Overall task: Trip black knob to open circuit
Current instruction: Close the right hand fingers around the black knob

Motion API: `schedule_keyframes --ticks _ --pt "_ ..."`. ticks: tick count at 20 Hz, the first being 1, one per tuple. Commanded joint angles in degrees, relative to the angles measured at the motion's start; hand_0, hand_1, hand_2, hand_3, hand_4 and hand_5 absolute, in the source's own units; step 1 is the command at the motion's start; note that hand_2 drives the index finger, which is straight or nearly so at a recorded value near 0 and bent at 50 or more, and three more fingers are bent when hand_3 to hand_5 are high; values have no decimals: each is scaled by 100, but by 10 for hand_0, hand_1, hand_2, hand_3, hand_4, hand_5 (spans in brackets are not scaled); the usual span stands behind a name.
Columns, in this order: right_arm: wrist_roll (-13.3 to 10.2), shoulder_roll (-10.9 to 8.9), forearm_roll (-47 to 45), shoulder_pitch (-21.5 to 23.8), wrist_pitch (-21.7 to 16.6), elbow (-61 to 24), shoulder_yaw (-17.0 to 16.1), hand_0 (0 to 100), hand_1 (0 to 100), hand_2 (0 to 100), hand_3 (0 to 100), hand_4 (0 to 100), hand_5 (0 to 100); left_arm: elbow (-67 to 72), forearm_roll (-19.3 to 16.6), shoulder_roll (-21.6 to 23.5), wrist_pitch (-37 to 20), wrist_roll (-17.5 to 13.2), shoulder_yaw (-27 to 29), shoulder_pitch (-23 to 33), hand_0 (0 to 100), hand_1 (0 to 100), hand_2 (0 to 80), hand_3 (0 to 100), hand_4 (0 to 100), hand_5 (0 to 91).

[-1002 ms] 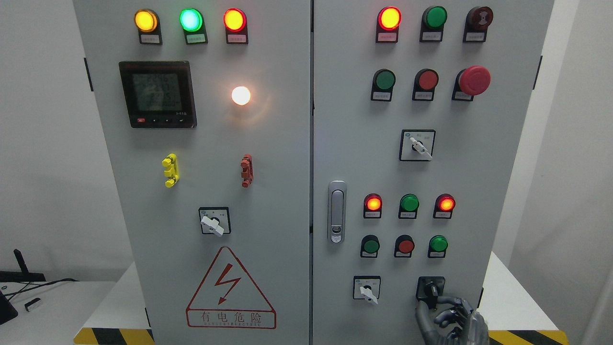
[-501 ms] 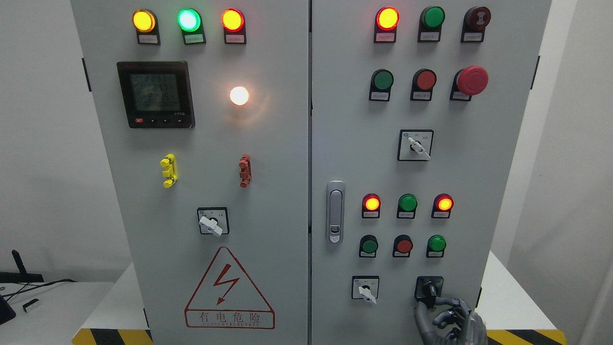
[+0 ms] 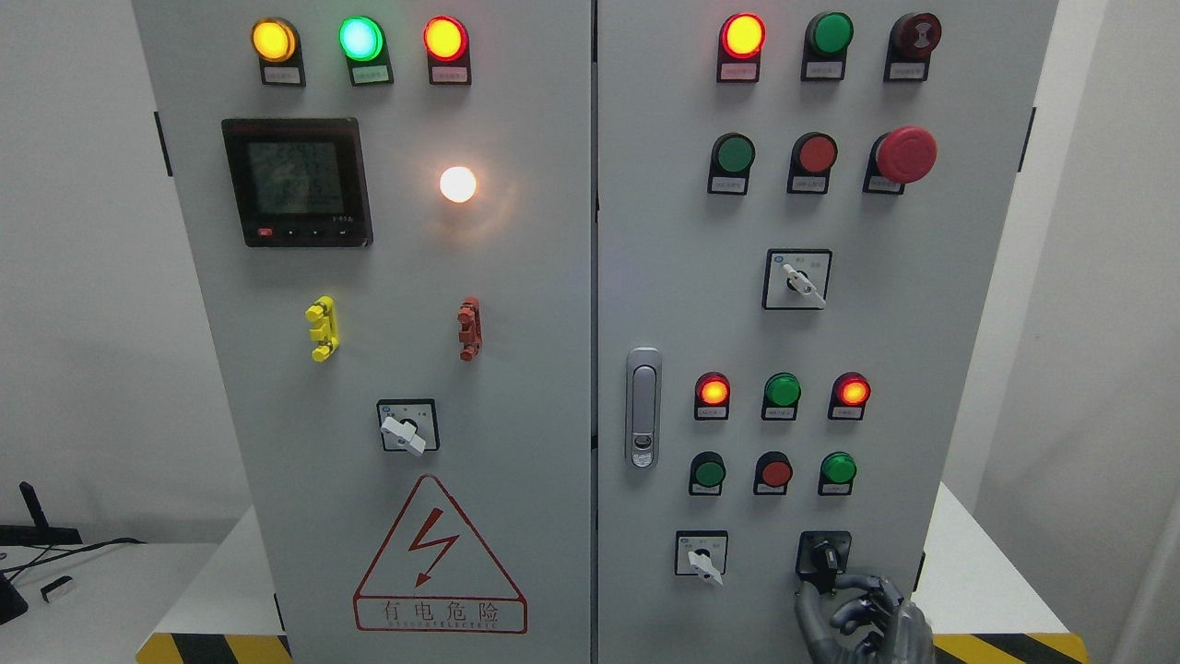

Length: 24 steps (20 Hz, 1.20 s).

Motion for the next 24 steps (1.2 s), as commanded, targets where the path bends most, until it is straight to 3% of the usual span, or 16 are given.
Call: schedule_keyframes --ticks 1,24 --pt "-1 1 5 -9 6 29 2 318 752 530 839 830 919 7 -176 2 2 -5 0 0 120 389 0 0 0 0" --pt "-1 9 -48 -133 15 134 -7 330 735 540 857 841 926 7 -176 2 2 -5 0 0 120 389 0 0 0 0"
